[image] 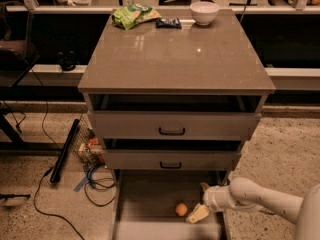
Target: Pick orange from bottom drawer and place on counter
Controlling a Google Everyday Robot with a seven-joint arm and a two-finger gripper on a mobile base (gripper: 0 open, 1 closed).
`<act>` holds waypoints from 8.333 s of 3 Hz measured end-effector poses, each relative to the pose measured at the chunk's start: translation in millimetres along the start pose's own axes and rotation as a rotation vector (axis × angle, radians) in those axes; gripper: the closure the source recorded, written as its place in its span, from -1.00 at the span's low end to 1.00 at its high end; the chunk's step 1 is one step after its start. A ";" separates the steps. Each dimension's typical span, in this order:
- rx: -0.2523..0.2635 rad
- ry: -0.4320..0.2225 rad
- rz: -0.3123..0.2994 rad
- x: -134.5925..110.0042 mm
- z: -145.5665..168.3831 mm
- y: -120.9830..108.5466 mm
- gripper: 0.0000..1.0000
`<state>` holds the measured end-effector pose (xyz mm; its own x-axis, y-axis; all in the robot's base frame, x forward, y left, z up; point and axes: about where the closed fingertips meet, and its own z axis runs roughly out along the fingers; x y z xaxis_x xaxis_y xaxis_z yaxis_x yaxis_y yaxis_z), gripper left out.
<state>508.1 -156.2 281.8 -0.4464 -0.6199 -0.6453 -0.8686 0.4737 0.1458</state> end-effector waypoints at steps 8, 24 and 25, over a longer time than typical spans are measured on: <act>0.058 -0.008 -0.030 69.3 143.6 -26.8 0.65; 0.065 -0.807 -0.643 -275.1 -507.5 -30.0 1.00; 0.074 -0.897 -0.627 -312.7 -547.0 -36.7 1.00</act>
Offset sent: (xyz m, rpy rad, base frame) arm 0.0181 0.0604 -0.1343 0.0420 -0.0822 -0.0014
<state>561.8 -321.9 888.4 0.4150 -0.0978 -0.9046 -0.8584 0.2876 -0.4248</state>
